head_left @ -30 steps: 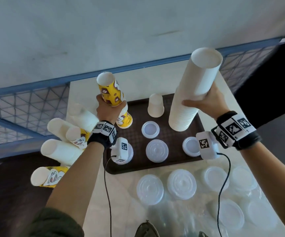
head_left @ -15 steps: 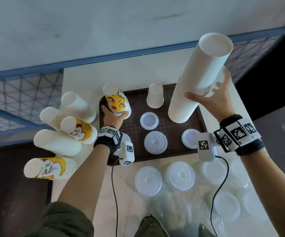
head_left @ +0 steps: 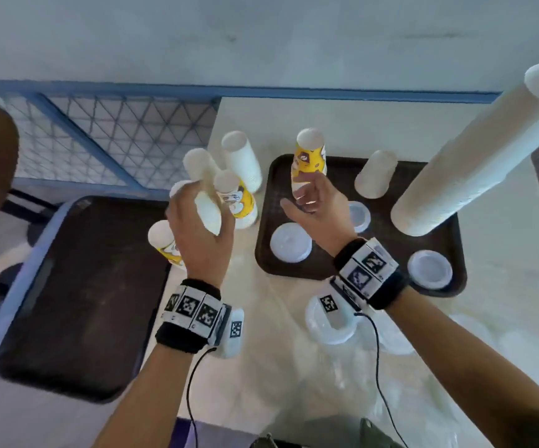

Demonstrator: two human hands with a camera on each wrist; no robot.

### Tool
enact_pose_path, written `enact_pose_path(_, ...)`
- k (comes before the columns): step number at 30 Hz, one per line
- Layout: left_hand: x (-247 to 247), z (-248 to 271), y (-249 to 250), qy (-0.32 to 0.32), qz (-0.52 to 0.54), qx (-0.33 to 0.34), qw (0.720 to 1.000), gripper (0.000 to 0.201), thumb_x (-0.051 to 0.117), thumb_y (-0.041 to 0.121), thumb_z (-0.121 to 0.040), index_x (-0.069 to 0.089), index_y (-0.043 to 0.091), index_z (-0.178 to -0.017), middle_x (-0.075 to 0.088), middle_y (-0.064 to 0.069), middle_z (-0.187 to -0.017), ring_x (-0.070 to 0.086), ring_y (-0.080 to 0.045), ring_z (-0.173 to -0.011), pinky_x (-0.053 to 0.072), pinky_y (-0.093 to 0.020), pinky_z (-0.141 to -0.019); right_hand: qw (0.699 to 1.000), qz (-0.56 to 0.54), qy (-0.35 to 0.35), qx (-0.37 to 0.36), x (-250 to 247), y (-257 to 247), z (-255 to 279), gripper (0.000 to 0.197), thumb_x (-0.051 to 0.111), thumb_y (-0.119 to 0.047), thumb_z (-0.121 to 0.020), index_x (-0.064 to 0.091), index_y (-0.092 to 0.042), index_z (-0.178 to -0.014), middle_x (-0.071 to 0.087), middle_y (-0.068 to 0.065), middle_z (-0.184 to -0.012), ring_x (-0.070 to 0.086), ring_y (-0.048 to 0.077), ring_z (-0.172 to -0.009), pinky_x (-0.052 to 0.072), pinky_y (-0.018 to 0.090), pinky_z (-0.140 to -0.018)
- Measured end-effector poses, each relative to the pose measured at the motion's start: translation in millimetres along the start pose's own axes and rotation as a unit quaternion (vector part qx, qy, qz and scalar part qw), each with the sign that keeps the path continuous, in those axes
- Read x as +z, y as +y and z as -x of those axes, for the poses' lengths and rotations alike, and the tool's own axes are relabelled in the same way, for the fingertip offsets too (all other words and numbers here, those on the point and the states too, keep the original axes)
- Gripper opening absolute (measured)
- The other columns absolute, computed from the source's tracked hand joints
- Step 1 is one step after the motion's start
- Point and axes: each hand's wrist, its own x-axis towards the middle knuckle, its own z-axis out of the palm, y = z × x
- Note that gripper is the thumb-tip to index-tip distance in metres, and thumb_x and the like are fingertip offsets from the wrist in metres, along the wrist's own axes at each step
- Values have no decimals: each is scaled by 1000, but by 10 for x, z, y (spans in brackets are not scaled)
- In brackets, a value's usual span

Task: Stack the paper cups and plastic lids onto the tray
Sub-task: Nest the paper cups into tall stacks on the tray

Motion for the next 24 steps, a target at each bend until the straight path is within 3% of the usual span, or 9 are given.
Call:
enact_pose_path(2,-262,-37,-151,56,-21,-24,998,53,64,23,-78,47,-1,-122,49,-20,-122,41,-23,-113,27,-14,-102,997,16,-61,34,336,51,-150,51,76,-22,-73,50,-14,-117,56,0,-88,55,14,-79,52,35,-84)
enact_pose_path(5,-499,-32,-446,123,9,-110,986,69,70,23,-76,36,3,-133,40,-15,-132,41,-25,-122,34,-37,-107,992,51,-90,65,720,136,-332,70,76,-24,-73,38,-12,-130,55,6,-104,55,19,-97,47,37,-92)
enact_pose_path(6,-527,-6,-533,130,32,-160,978,74,72,20,-75,33,5,-136,38,-14,-134,40,-23,-123,34,-39,-106,991,64,-93,75,820,178,-376,74,76,-25,-73,34,-12,-133,55,9,-113,54,23,-106,45,38,-95)
enact_pose_path(8,-521,78,-703,113,73,-258,957,83,76,16,-73,27,10,-140,36,-11,-137,40,-20,-124,34,-38,-108,986,87,-97,99,999,268,-439,82,77,-25,-72,28,-11,-136,50,14,-129,49,28,-120,40,38,-100)
enact_pose_path(11,-421,236,-968,65,110,-344,930,93,80,14,-69,23,16,-143,36,-9,-138,40,-20,-125,35,-32,-106,982,98,-88,133,1222,408,-495,89,79,-22,-69,24,-8,-138,45,13,-136,43,30,-126,36,38,-103)
enact_pose_path(14,-261,335,-1204,36,136,-379,915,99,83,14,-64,23,19,-142,41,-9,-136,45,-18,-123,37,-27,-101,981,99,-75,151,1407,530,-540,94,82,-24,-63,26,-11,-137,48,10,-134,46,30,-124,39,43,-104)
enact_pose_path(17,-128,395,-1394,3,143,-386,911,97,83,28,-54,30,22,-136,52,0,-126,55,-17,-116,44,-32,-98,979,108,-58,165,1548,602,-568,97,84,-29,-59,29,-14,-137,50,7,-132,48,29,-124,40,42,-104)
enact_pose_path(20,-44,432,-1517,-21,112,-388,915,87,84,26,-58,38,18,-130,56,-1,-124,57,-17,-113,46,-33,-97,980,112,-42,159,1622,643,-585,92,85,-26,-60,33,-10,-134,51,6,-132,49,27,-123,40,36,-101)
enact_pose_path(24,28,428,-1610,-33,76,-402,912,79,85,25,-61,43,15,-127,60,-1,-119,58,-17,-110,45,-26,-90,980,101,-24,167,1662,659,-616,85,86,-26,-60,39,-10,-129,58,7,-126,54,29,-117,44,36,-97)
